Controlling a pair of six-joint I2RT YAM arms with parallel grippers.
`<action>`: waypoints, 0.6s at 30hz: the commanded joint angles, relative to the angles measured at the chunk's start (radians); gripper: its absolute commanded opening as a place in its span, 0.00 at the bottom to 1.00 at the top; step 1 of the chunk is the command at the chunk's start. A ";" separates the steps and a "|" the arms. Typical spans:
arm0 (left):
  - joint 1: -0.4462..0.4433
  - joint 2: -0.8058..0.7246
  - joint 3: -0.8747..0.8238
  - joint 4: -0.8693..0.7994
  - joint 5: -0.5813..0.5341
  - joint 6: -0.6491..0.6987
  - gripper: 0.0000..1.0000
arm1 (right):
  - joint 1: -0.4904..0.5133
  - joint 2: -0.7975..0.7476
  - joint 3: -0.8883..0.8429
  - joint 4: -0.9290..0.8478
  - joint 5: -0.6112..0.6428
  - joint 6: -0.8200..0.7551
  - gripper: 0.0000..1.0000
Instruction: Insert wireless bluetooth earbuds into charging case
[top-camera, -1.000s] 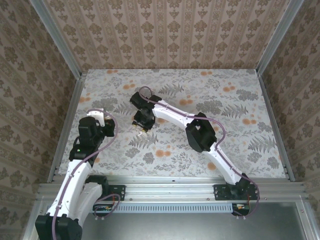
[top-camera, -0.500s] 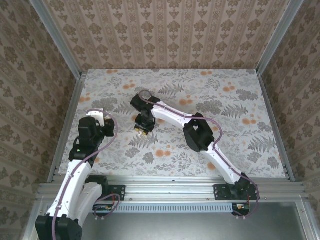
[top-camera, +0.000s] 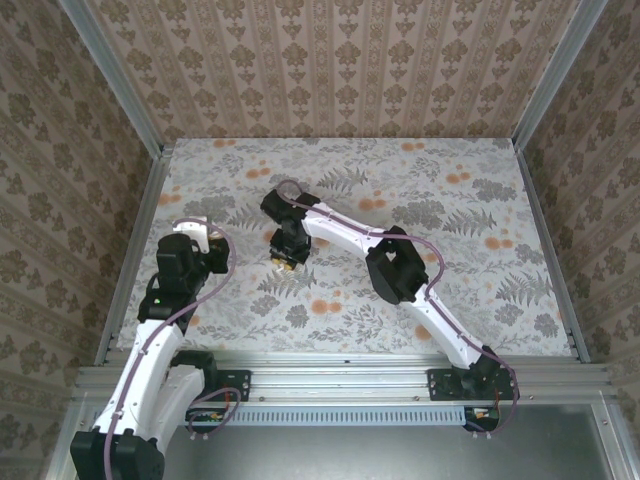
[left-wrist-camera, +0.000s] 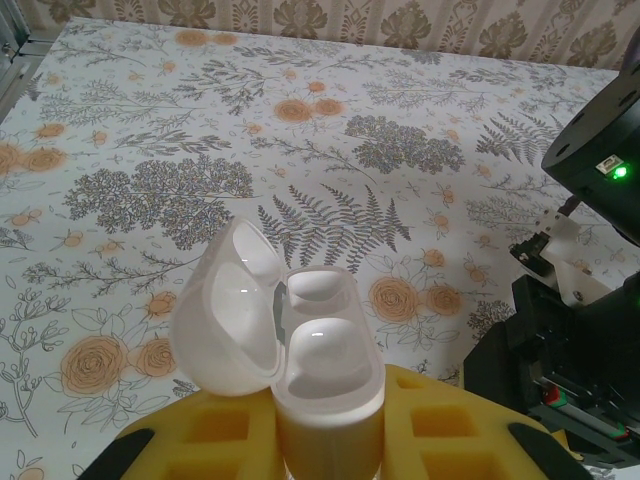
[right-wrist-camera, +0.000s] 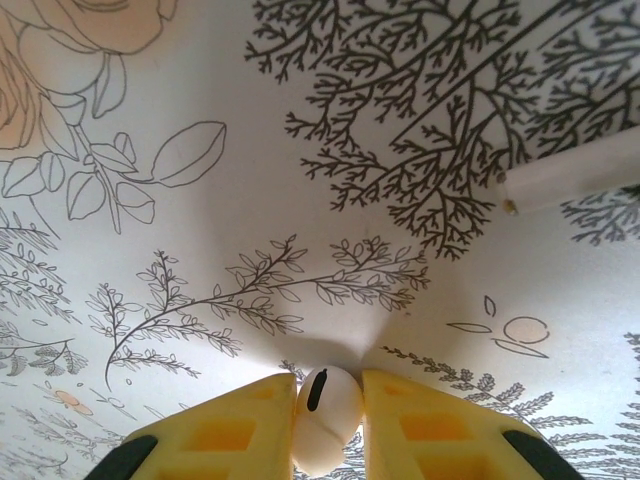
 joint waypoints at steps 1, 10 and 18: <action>-0.001 0.004 0.035 -0.010 0.015 0.016 0.22 | 0.006 -0.036 0.005 -0.048 0.061 -0.047 0.22; -0.003 0.035 0.001 0.078 0.155 -0.012 0.22 | 0.006 -0.334 -0.440 0.294 0.141 -0.091 0.24; -0.095 0.094 -0.034 0.224 0.337 0.010 0.22 | 0.004 -0.669 -0.867 0.600 0.244 -0.259 0.24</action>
